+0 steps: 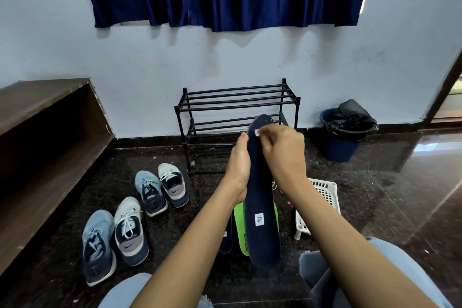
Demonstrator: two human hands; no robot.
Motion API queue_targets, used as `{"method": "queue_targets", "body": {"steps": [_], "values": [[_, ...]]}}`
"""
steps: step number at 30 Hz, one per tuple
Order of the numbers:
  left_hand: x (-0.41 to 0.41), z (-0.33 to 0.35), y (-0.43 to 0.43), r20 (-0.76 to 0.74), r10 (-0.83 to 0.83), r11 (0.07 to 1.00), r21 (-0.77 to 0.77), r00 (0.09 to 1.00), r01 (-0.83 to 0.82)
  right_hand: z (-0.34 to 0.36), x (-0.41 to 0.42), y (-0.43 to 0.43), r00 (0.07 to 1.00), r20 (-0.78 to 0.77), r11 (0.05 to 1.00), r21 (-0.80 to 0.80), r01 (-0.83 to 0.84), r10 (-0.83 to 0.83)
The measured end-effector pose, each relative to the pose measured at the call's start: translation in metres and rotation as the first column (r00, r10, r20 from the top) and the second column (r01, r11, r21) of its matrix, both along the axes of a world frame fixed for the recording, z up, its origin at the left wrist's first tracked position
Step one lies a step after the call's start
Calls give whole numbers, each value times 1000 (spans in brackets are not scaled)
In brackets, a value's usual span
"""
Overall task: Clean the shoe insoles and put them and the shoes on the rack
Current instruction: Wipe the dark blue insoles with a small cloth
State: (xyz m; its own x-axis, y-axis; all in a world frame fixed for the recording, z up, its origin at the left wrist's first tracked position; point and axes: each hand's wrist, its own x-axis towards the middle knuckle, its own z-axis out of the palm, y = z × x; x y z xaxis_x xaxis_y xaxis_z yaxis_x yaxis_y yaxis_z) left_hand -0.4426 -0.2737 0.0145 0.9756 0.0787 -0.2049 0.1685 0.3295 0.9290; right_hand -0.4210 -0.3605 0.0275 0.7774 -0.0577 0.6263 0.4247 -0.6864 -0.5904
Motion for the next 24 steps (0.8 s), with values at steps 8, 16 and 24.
{"method": "queue_targets", "body": {"steps": [8,16,24], "values": [[2,0,9,4,45,999,-5,999,-45,-13,-16,15,999,34,986,-166,-19,25],[3,-4,1,32,-9,998,-68,999,11,1,2,-3,999,26,997,-68,48,-46],[2,1,11,53,9,1000,-15,999,-8,-12,-13,11,999,24,981,-191,-17,22]]}}
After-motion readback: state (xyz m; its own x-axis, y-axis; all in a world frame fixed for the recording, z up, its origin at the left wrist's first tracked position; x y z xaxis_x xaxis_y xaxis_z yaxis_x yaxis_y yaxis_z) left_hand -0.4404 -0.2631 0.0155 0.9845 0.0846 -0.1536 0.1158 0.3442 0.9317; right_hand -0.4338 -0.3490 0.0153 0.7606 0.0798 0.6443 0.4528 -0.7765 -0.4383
